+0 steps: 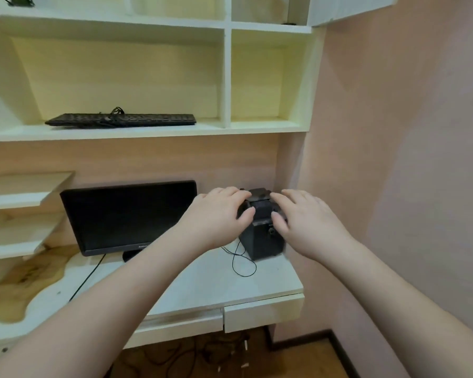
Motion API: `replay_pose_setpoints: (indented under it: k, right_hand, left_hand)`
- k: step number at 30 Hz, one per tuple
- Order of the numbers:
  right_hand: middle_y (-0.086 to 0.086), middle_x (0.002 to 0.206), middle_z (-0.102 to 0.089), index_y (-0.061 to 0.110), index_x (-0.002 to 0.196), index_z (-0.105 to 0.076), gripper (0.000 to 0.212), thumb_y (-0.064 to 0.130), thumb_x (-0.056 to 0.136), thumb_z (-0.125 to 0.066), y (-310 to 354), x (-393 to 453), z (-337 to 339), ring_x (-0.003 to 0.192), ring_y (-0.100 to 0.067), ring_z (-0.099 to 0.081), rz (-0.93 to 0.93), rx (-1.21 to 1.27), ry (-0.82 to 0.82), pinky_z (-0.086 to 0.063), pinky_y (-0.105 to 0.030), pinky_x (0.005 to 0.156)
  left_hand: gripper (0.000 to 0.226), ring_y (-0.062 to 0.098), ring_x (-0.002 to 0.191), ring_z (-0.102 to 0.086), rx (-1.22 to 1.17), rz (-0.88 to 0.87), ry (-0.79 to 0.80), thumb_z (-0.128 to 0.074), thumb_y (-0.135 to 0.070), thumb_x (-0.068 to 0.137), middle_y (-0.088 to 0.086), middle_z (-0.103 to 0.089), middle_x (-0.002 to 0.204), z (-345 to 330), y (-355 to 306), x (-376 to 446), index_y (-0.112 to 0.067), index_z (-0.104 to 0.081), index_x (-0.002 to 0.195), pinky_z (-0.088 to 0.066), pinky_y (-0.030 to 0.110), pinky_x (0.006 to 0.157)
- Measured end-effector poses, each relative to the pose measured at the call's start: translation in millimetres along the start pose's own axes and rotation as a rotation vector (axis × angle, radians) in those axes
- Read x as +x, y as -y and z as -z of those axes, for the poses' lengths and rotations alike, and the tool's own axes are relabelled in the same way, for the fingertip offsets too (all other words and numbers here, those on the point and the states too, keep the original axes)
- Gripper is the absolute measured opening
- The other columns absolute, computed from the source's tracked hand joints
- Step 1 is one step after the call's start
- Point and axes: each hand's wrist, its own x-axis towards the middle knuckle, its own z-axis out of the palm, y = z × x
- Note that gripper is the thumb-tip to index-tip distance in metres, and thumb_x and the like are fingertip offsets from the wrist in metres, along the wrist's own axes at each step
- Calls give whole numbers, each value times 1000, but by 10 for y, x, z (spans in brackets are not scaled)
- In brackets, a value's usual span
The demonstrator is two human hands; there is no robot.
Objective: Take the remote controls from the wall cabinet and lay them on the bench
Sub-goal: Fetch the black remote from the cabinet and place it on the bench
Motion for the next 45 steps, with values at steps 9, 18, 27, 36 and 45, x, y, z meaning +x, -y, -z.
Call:
replay_pose_setpoints:
  k: [9, 18, 27, 36, 45]
  right_hand:
    - [-1, 147, -40, 22, 145, -34, 50, 40, 98, -34, -565, 976, 256, 135, -20, -35, 101, 45, -48, -27, -35, 109]
    - [1, 141, -46, 24, 141, -39, 47, 38, 97, -36, -610, 1873, 419, 130, -21, -40, 139, 56, -156, -33, -35, 102]
    - [-1, 143, -42, 25, 142, -38, 47, 37, 97, -36, -502, 2649, 801, 132, -20, -37, 64, 22, -269, -33, -36, 105]
    - [2, 143, -43, 27, 139, -41, 42, 33, 97, -37, -753, 3151, 1174, 131, -18, -38, -34, -33, -381, -35, -35, 101]
    - [0, 135, -47, 25, 136, -43, 39, 20, 98, -34, -1204, 3746, 1517, 122, -20, -45, -56, -8, -453, -41, -34, 94]
  left_hand:
    - [51, 19, 134, -41, 53, 67, -48, -30, -51, 98, -5, -42, 148, 384, -88, 984, -31, -36, 144, -37, 42, 106]
    - [45, 17, 129, -46, 33, 66, -210, -37, -47, 97, -6, -50, 141, 828, 160, 1657, -31, -43, 139, -40, 41, 103]
    - [43, 17, 125, -47, 38, -38, -348, -36, -44, 98, -4, -52, 136, 1291, 587, 2230, -30, -45, 137, -40, 38, 101]
    - [43, 14, 125, -47, -5, -205, -460, -41, -43, 97, -5, -53, 135, 1553, 868, 2885, -28, -47, 136, -40, 37, 103]
    - [43, 14, 123, -48, 15, -253, -526, -42, -44, 97, -5, -54, 133, 1721, 735, 3560, -28, -45, 136, -41, 35, 99]
